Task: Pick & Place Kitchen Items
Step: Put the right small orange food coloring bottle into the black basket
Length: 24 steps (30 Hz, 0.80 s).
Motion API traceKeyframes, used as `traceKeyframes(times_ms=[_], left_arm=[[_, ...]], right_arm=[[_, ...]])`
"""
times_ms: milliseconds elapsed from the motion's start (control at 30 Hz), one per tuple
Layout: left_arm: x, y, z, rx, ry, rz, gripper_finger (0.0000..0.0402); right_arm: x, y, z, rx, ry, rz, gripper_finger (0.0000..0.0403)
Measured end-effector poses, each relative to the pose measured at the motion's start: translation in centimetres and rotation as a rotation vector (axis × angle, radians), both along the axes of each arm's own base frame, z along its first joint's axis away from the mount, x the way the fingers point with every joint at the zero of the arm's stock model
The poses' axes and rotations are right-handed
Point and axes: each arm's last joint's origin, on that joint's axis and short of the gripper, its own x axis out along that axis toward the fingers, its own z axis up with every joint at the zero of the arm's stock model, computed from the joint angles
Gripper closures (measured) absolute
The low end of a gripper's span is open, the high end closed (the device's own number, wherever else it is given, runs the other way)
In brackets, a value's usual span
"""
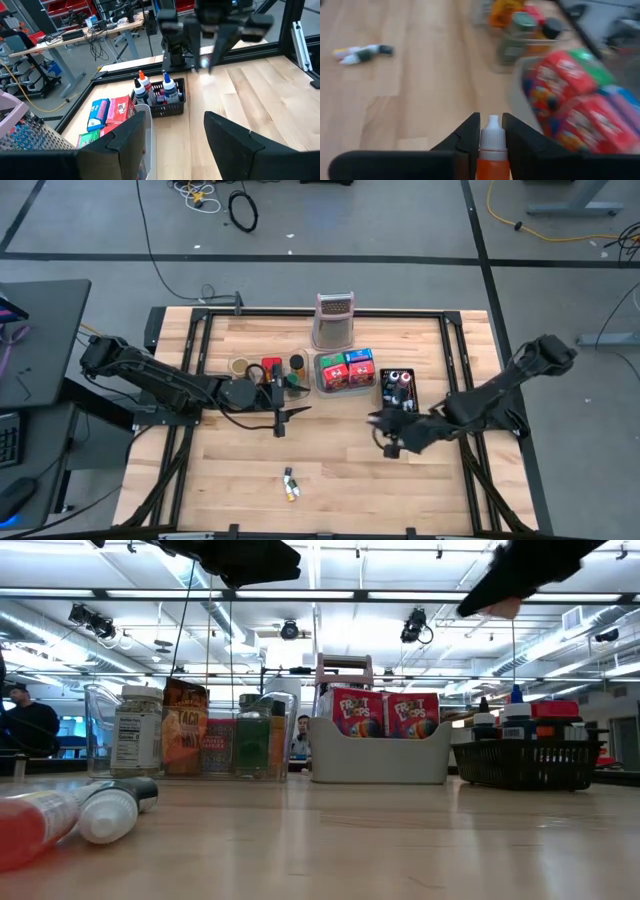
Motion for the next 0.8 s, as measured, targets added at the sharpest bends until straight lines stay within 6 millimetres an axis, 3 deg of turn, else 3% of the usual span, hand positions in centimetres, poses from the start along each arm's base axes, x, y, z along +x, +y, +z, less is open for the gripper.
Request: traceKeyframes(times_ms=[167, 433, 633, 800], left_arm=[[0.0, 0.0, 0.0, 0.002, 0.001, 0.000, 0.0191], [0.0, 0.0, 0.0, -0.005, -0.001, 0.001, 0.0191], [0.0, 0.0, 0.0, -0.005, -0.001, 0.001, 0.0191], [0.0, 0.0, 0.0, -0.004, -0.001, 0.001, 0.0191]], right_arm=[[-2.5, -0.2, 0.3, -0.089, -0.048, -0.204, 0.0334], [-4.7, -1.9, -0.8, -0.107, -0.041, -0.460, 0.0313], [-5.9, -3.3, -3.5, -0.042, -0.032, -0.608, 0.0334], [-7.2, -4.4, -6.5, 0.033, -0.011, -0.714, 0.0321]])
